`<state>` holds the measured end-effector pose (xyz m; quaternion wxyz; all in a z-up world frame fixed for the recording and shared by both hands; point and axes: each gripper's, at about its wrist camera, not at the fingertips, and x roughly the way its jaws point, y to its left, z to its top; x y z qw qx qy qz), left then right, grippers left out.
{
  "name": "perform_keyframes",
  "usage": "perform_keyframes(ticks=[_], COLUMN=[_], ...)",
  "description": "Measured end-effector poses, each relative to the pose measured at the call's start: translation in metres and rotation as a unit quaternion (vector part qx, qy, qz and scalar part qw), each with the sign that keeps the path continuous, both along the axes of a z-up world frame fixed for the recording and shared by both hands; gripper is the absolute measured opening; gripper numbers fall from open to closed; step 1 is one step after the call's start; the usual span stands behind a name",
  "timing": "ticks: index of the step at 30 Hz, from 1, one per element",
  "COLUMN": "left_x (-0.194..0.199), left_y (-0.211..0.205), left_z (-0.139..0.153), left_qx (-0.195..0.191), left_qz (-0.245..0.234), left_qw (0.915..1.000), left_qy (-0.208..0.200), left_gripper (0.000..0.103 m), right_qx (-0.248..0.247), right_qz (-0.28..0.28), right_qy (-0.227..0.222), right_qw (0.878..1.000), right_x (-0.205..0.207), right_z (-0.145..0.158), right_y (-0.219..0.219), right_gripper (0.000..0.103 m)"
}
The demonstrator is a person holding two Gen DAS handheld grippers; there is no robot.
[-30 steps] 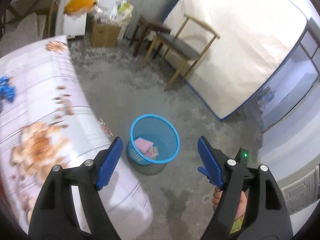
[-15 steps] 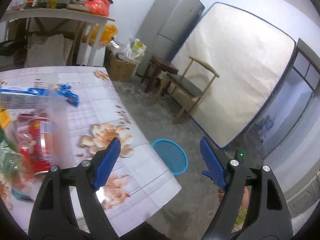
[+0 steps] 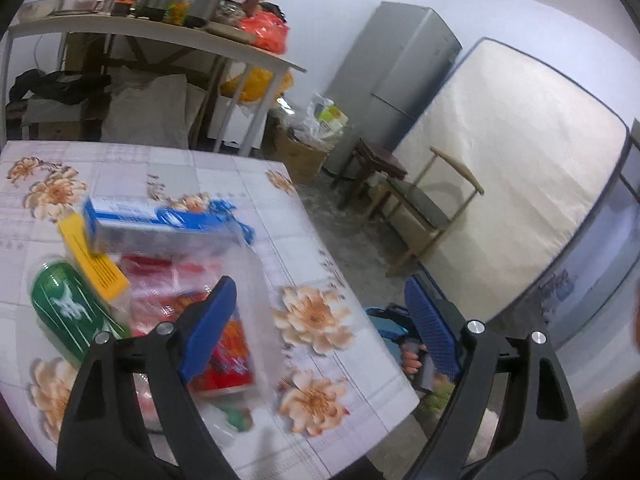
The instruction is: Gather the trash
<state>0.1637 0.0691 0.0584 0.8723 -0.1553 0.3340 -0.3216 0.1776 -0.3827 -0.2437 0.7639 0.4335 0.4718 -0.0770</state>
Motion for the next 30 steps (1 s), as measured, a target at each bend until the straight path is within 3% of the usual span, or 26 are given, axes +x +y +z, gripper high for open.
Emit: perform_keyframes(ticks=[4, 6, 10, 15, 19, 24, 30], left_x=[0.019, 0.030, 0.045, 0.063, 0.073, 0.085, 0.097], left_y=[0.021, 0.031, 0.046, 0.056, 0.058, 0.058, 0.059], left_z=[0.010, 0.009, 0.004, -0.005, -0.008, -0.011, -0.023], left_qx=[-0.010, -0.016, -0.029, -0.027, -0.011, 0.006, 0.006], left_qz=[0.020, 0.042, 0.072, 0.101, 0.115, 0.120, 0.126], left_qw=[0.9997, 0.9988, 0.9961, 0.9924, 0.9905, 0.9897, 0.9874], left_qy=[0.009, 0.022, 0.043, 0.065, 0.075, 0.078, 0.096], left_gripper=[0.083, 0.083, 0.083, 0.083, 0.083, 0.083, 0.083], right_qx=[-0.018, -0.005, 0.048, 0.098, 0.140, 0.187, 0.221], right_qz=[0.068, 0.095, 0.073, 0.027, -0.028, -0.073, -0.119], right_qy=[0.049, 0.089, 0.154, 0.216, 0.241, 0.231, 0.215], right_qw=[0.996, 0.992, 0.984, 0.971, 0.960, 0.952, 0.944], right_x=[0.080, 0.116, 0.147, 0.151, 0.138, 0.131, 0.123], right_z=[-0.037, -0.071, -0.148, -0.240, -0.294, -0.331, -0.352], right_y=[-0.008, -0.007, -0.004, 0.001, -0.008, -0.016, -0.025], right_gripper=[0.084, 0.084, 0.084, 0.084, 0.079, 0.070, 0.053])
